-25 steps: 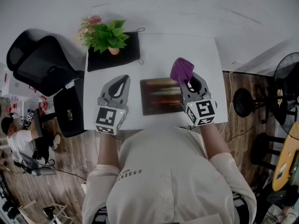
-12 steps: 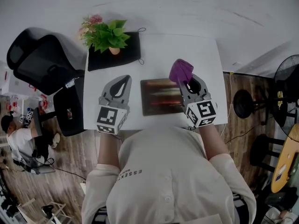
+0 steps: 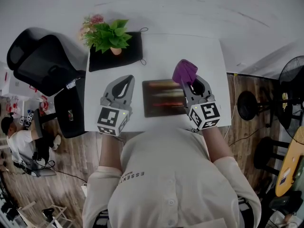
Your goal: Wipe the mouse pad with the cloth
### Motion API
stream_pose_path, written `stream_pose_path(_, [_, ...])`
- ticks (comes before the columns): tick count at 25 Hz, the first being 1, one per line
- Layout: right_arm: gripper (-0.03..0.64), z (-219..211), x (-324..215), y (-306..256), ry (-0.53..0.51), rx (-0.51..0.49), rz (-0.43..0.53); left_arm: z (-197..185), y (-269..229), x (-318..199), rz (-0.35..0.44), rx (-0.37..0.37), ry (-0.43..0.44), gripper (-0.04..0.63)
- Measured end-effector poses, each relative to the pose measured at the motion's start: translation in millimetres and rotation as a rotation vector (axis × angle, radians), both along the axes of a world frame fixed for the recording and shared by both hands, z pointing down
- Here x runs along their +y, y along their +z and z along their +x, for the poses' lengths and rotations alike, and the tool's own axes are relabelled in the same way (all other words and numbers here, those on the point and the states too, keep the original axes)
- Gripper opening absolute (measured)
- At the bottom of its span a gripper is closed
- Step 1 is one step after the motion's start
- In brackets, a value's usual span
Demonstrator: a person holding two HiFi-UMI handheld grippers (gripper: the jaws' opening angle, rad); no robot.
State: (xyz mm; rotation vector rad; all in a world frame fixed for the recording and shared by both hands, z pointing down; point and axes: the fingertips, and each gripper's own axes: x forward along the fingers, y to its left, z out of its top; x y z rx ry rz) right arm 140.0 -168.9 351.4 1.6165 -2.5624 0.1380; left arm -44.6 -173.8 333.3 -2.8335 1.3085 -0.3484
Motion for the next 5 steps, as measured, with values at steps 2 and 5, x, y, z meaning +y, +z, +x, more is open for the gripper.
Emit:
stream_pose_path(2, [0.091, 0.8, -0.2, 0.1, 0.003, 0.0, 0.001, -0.7, -1.3, -1.4, -0.003, 0.014, -0.004, 0.002])
stream_pose_path(5, [0.091, 2.4, -1.8, 0.2, 0.009, -0.004, 0.001, -1.7, -1.7, -4.5, -0.003, 0.015, -0.012, 0.002])
